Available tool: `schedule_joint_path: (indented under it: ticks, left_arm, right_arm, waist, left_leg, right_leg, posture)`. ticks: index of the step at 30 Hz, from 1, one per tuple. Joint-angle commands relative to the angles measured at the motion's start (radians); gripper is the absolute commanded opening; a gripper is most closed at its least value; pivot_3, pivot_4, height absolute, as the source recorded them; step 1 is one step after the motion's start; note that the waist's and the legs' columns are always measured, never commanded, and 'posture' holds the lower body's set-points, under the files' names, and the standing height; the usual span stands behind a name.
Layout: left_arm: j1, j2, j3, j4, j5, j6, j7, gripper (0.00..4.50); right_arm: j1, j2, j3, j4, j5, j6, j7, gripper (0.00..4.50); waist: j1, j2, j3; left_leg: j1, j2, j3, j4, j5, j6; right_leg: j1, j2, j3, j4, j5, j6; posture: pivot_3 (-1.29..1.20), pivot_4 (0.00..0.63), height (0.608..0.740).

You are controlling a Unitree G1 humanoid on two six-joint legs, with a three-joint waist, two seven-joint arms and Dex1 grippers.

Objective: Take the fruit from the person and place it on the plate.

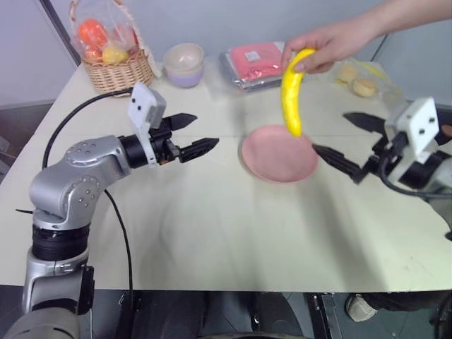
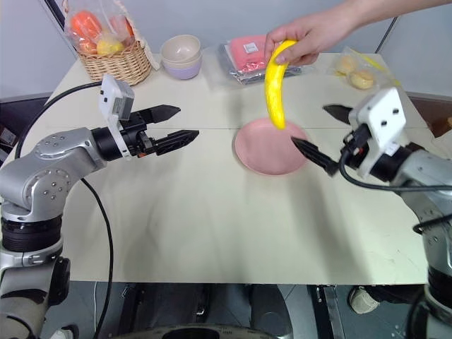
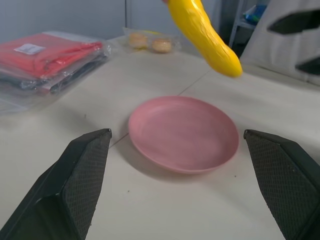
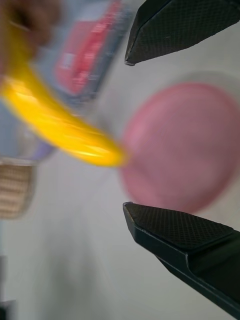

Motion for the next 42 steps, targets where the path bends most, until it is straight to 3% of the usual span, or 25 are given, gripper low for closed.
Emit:
schedule_joint_path:
  ticks: [1,11,28,31,33,37,42]
  left_arm:
    - [-0.022,0.001,0.011,-0.017,0.002,-0.025,-0.002,4.43]
    - [-0.013,0.002,0.019,-0.035,0.001,-0.026,0.019,4.43]
    - [0.009,0.008,0.032,-0.069,-0.012,-0.020,0.048,4.43]
    - [0.010,0.009,0.032,-0.071,-0.012,-0.020,0.048,4.50]
    - [0.011,0.009,0.033,-0.072,-0.013,-0.019,0.049,4.50]
    - [0.010,0.010,0.033,-0.071,-0.013,-0.017,0.048,4.50]
    - [0.007,0.010,0.032,-0.064,-0.012,-0.018,0.045,4.50]
  right_arm:
    - [-0.092,0.050,0.041,0.011,0.030,0.037,-0.072,4.50]
    - [-0.207,0.179,0.201,0.112,-0.064,0.015,-0.158,4.50]
    - [-0.314,0.263,0.269,0.327,-0.196,-0.062,-0.160,4.50]
    - [-0.329,0.272,0.270,0.340,-0.206,-0.072,-0.154,3.66]
    - [-0.333,0.276,0.270,0.341,-0.212,-0.076,-0.150,2.57]
    - [-0.332,0.279,0.272,0.335,-0.222,-0.078,-0.143,0.94]
    - [-0.331,0.276,0.274,0.326,-0.229,-0.070,-0.141,0.94]
  waist:
    - [0.002,0.000,0.000]
    - [0.002,0.000,0.000]
    - [-0.001,0.000,0.000]
    - [-0.001,0.000,0.000]
    - [-0.001,0.000,0.000]
    - [-0.006,0.000,0.000]
    - [-0.004,0.000,0.000]
  left_leg:
    - [0.000,0.000,0.000,0.000,0.000,0.000]
    - [0.000,0.000,0.000,0.000,0.000,0.000]
    - [0.000,0.000,0.000,-0.001,0.000,0.000]
    - [-0.001,0.000,0.000,-0.001,0.000,0.000]
    - [-0.001,0.000,0.000,-0.001,0.000,0.000]
    - [-0.001,0.000,0.000,-0.001,0.000,0.000]
    - [-0.001,0.000,0.000,-0.001,0.000,0.000]
  right_leg:
    - [0.000,0.000,0.000,0.000,0.000,0.000]
    - [-0.001,0.000,0.000,0.000,0.000,0.000]
    - [-0.002,0.000,0.000,0.000,0.000,0.000]
    - [-0.002,0.000,0.000,0.000,0.000,0.000]
    - [-0.002,0.000,0.000,0.000,0.000,0.000]
    - [-0.002,0.000,0.000,0.000,0.000,0.000]
    - [-0.002,0.000,0.000,0.000,0.000,0.000]
  posture:
    - [0.00,0.150,0.740]
    - [0.00,0.150,0.740]
    - [0.00,0.150,0.740]
    - [0.00,0.150,0.740]
    - [0.00,0.150,0.740]
    - [0.00,0.150,0.740]
    - [0.00,0.150,0.740]
